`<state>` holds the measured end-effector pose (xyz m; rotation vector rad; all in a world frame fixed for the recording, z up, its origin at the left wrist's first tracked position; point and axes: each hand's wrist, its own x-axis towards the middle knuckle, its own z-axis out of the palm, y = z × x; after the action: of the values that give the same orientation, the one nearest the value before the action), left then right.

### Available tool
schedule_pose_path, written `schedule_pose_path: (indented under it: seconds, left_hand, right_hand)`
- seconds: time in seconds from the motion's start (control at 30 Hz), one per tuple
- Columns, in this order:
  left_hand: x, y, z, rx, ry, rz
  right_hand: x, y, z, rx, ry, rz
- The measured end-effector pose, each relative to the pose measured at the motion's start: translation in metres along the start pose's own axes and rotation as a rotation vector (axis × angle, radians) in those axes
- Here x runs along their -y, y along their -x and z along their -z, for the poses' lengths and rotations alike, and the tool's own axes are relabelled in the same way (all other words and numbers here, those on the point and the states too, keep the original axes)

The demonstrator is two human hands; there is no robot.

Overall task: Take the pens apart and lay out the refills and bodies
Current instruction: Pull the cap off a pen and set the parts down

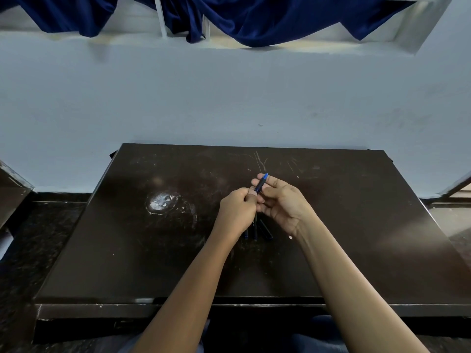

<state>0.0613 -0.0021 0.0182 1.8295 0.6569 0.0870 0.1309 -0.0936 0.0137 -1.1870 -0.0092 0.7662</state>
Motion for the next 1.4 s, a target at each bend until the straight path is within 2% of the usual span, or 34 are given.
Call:
schedule_pose_path:
  seconds: [0.13,0.5,0.7,0.87,1.03,1.2,1.27,1.37,1.4]
  left_hand:
    - [0.0,0.001,0.001,0.006,-0.061,0.0]
    - [0.001,-0.002,0.0,0.056,0.013,0.013]
    - [0.002,-0.002,0.001,0.077,-0.006,0.024]
    - [0.002,-0.002,0.001,0.064,0.008,0.03]
    - [0.001,-0.002,0.003,0.133,-0.02,0.054]
    - [0.0,-0.001,0.006,0.116,-0.062,0.07]
    - [0.001,-0.001,0.008,0.078,-0.071,0.08]
    - [0.003,-0.002,0.011,0.037,-0.076,0.085]
    - [0.004,-0.001,0.011,0.03,-0.072,0.087]
  right_hand:
    - [-0.001,0.001,-0.001,-0.002,-0.004,-0.037]
    - [0.002,-0.002,0.001,-0.011,-0.088,-0.053]
    - [-0.001,-0.001,0.003,-0.036,0.018,-0.05]
    - [0.0,-0.002,0.001,-0.053,-0.092,-0.047]
    - [0.006,-0.003,0.005,-0.091,-0.298,-0.032]
    - [0.011,-0.009,0.025,-0.297,-0.427,0.069]
    - [0.008,-0.013,0.035,-0.373,-0.213,0.074]
    - [-0.011,-0.018,0.048,-0.405,0.613,0.018]
    - [-0.018,-0.019,0.051,-0.394,0.815,-0.007]
